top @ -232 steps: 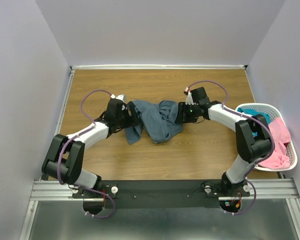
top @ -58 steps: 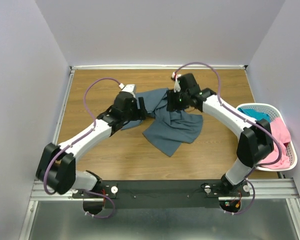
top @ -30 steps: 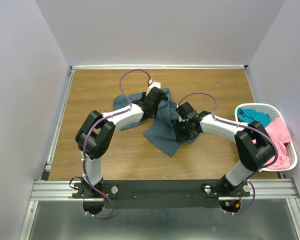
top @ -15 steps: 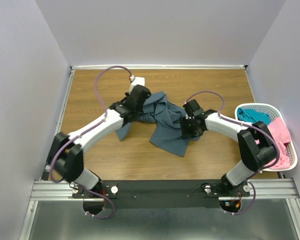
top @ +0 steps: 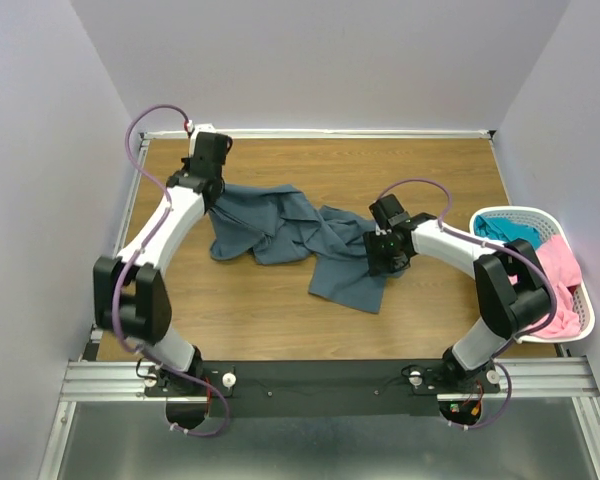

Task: Fold and stack the t-shirts
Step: Flatten the tshirt out

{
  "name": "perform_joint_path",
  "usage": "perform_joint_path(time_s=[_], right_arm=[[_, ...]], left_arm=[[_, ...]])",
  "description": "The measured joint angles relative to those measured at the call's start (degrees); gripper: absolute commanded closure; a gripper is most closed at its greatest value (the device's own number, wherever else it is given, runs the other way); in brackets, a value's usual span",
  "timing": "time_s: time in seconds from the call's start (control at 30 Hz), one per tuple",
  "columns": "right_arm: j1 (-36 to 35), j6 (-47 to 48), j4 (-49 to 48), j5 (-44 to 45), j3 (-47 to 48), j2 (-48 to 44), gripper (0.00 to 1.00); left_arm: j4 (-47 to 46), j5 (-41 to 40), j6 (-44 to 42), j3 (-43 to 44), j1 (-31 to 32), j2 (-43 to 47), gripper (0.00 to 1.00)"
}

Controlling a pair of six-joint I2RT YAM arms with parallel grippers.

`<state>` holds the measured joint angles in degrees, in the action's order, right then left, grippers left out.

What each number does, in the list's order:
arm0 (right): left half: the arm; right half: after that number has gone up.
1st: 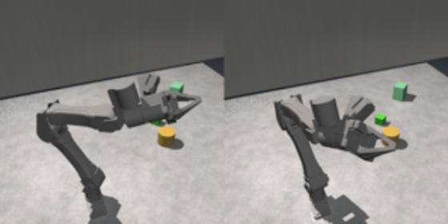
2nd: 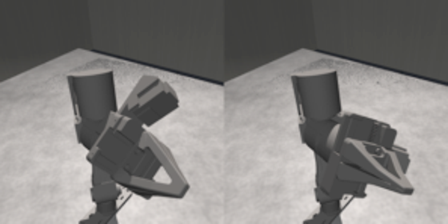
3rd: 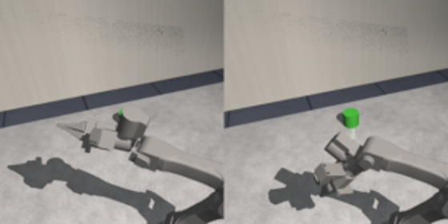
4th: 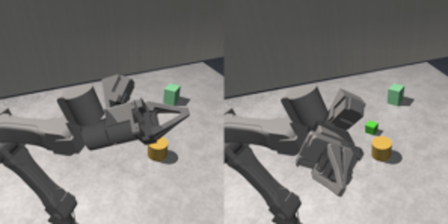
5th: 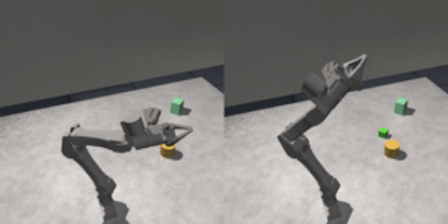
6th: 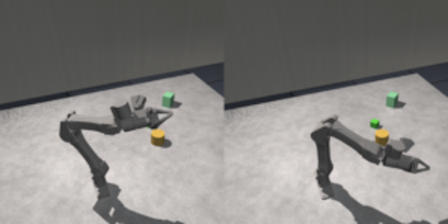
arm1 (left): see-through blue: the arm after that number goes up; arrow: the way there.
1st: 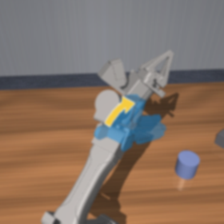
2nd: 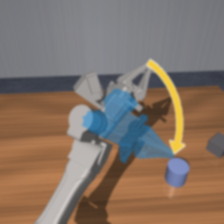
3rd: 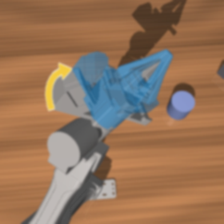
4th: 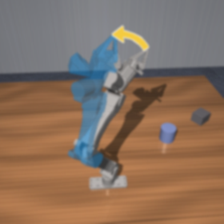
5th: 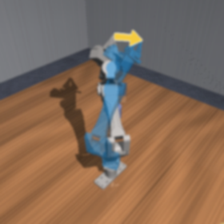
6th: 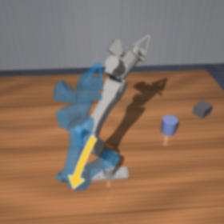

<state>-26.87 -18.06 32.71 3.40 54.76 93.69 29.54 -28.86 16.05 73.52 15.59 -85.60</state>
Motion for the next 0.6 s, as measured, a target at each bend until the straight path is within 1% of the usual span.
perform_joint_path(time_s=[0.13,0.17,0.23,0.33,0.37,0.4,0.47,0.53,0.6], right_arm=[[0.0,0.6,0.4,0.3,1.3,1.1,0.36],[0.0,0.6,0.4,0.3,1.4,1.2,0.36],[0.0,0.8,0.5,0.4,1.5,1.7,0.36],[0.0,1.1,0.7,0.7,1.7,2.2,0.36],[0.0,1.2,0.7,0.9,1.8,2.3,0.36],[0.0,1.2,0.8,1.0,2.0,2.5,0.36],[0.0,1.2,0.9,1.0,2.2,2.6,0.36],[0.0,1.6,0.9,1.0,2.3,2.7,0.37],[0.0,1.7,0.9,0.6,2.4,2.7,0.37]], left_arm=[[-0.2,-0.9,-2.0,9.0,-5.8,-11.6,0.97],[-0.4,-1.4,-2.3,13.9,-7.5,-16.1,0.97],[-0.8,-2.6,-2.8,20.8,-9.7,-21.4,0.96],[-1.6,-4.2,-4.0,27.3,-12.0,-25.8,0.79],[-2.3,-4.8,-4.4,28.5,-12.5,-26.1,0.63],[-2.7,-5.2,-4.7,29.3,-12.7,-26.2,0.58],[-4.1,-5.2,-5.0,29.9,-12.6,-25.6,0.51],[-6.0,-4.0,-4.6,27.6,-12.2,-23.5,0.41],[-7.1,-2.4,-3.5,22.8,-11.8,-19.9,0.41]])
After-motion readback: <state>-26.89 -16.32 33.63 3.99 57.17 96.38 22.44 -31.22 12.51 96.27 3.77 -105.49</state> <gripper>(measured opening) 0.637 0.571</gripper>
